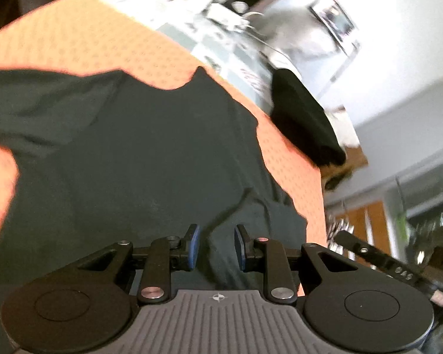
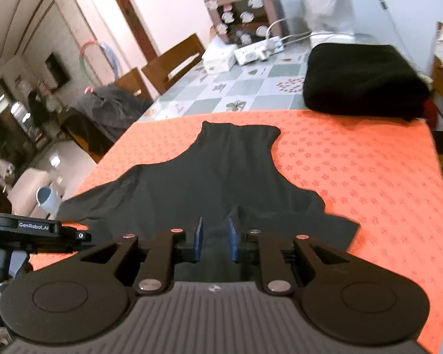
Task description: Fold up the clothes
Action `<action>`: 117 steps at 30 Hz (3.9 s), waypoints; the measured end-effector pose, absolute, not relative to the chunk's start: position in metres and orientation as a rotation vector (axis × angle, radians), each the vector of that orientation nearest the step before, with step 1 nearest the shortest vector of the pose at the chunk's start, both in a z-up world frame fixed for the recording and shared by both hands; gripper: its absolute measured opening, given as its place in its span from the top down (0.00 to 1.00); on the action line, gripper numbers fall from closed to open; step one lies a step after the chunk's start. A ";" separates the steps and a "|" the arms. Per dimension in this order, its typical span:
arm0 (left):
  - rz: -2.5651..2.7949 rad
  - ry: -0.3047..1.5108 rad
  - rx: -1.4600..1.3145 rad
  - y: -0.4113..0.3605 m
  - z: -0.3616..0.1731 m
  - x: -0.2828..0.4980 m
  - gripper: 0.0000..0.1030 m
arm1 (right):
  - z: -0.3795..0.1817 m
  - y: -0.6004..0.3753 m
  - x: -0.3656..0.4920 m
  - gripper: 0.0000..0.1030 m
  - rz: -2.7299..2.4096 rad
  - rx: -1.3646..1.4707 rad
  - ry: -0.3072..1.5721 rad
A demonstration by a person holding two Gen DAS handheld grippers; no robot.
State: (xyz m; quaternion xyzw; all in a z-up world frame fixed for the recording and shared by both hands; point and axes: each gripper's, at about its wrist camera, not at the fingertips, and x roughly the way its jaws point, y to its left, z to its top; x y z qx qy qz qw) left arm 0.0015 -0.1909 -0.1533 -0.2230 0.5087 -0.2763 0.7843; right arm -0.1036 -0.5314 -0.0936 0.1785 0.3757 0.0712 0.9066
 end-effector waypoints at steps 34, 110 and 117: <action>-0.654 0.886 -0.043 -0.088 -0.113 -0.091 0.31 | -0.157 -0.337 -0.273 0.92 0.028 -0.107 0.885; -1.153 0.953 -0.020 0.138 -0.203 0.189 0.86 | -0.070 -0.109 -0.233 0.63 -0.558 0.380 0.569; -1.197 0.914 -0.053 0.111 -0.122 0.179 0.86 | -0.069 -0.112 -0.234 0.63 -0.559 0.395 0.565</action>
